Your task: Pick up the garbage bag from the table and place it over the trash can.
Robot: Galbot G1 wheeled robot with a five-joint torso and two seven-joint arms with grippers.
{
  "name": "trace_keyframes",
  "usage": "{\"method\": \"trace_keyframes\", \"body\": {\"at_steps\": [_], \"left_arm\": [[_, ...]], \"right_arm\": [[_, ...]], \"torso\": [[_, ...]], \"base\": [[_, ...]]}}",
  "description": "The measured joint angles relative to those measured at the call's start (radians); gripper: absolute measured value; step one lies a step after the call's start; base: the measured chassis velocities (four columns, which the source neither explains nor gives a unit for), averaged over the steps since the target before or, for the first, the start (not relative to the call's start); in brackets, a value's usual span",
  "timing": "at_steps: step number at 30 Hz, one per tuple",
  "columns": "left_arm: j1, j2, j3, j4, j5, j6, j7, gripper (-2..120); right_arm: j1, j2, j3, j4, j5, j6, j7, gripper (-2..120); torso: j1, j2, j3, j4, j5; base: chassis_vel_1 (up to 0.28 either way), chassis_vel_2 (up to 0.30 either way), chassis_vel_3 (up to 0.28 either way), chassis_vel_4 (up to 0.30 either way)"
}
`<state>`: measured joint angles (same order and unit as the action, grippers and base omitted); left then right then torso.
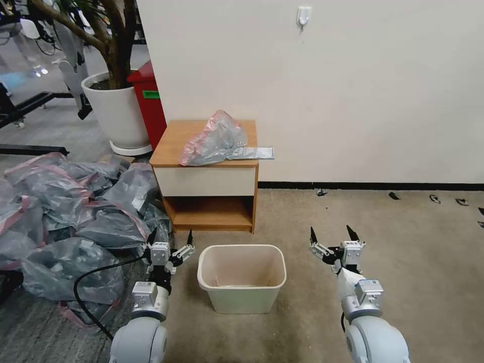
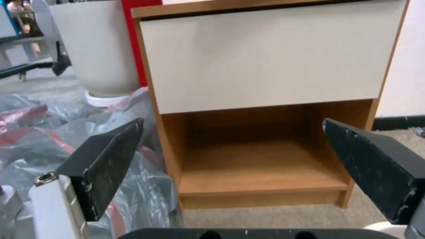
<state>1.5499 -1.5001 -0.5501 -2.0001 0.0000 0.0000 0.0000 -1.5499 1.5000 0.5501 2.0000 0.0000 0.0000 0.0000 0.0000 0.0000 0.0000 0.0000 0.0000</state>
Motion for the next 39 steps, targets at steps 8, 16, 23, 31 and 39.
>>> {"method": "trace_keyframes", "body": {"at_steps": [8, 16, 23, 31, 39], "left_arm": [[0.0, 0.0, 0.0, 0.0, 0.0, 0.0, 0.0, 100], [0.0, 0.0, 0.0, 0.0, 0.0, 0.0, 0.0, 100], [0.0, 0.0, 0.0, 0.0, 0.0, 0.0, 0.0, 100], [0.0, 0.0, 0.0, 0.0, 0.0, 0.0, 0.0, 100], [0.0, 0.0, 0.0, 0.0, 0.0, 0.0, 0.0, 100]], "right_arm": [[0.0, 0.0, 0.0, 0.0, 0.0, 0.0, 0.0, 100], [0.0, 0.0, 0.0, 0.0, 0.0, 0.0, 0.0, 100], [0.0, 0.0, 0.0, 0.0, 0.0, 0.0, 0.0, 100], [0.0, 0.0, 0.0, 0.0, 0.0, 0.0, 0.0, 100], [0.0, 0.0, 0.0, 0.0, 0.0, 0.0, 0.0, 100]], "torso": [[0.0, 0.0, 0.0, 0.0, 0.0], [0.0, 0.0, 0.0, 0.0, 0.0], [0.0, 0.0, 0.0, 0.0, 0.0], [0.0, 0.0, 0.0, 0.0, 0.0], [0.0, 0.0, 0.0, 0.0, 0.0]], "base": [[0.0, 0.0, 0.0, 0.0], [0.0, 0.0, 0.0, 0.0], [0.0, 0.0, 0.0, 0.0], [0.0, 0.0, 0.0, 0.0], [0.0, 0.0, 0.0, 0.0]]}}
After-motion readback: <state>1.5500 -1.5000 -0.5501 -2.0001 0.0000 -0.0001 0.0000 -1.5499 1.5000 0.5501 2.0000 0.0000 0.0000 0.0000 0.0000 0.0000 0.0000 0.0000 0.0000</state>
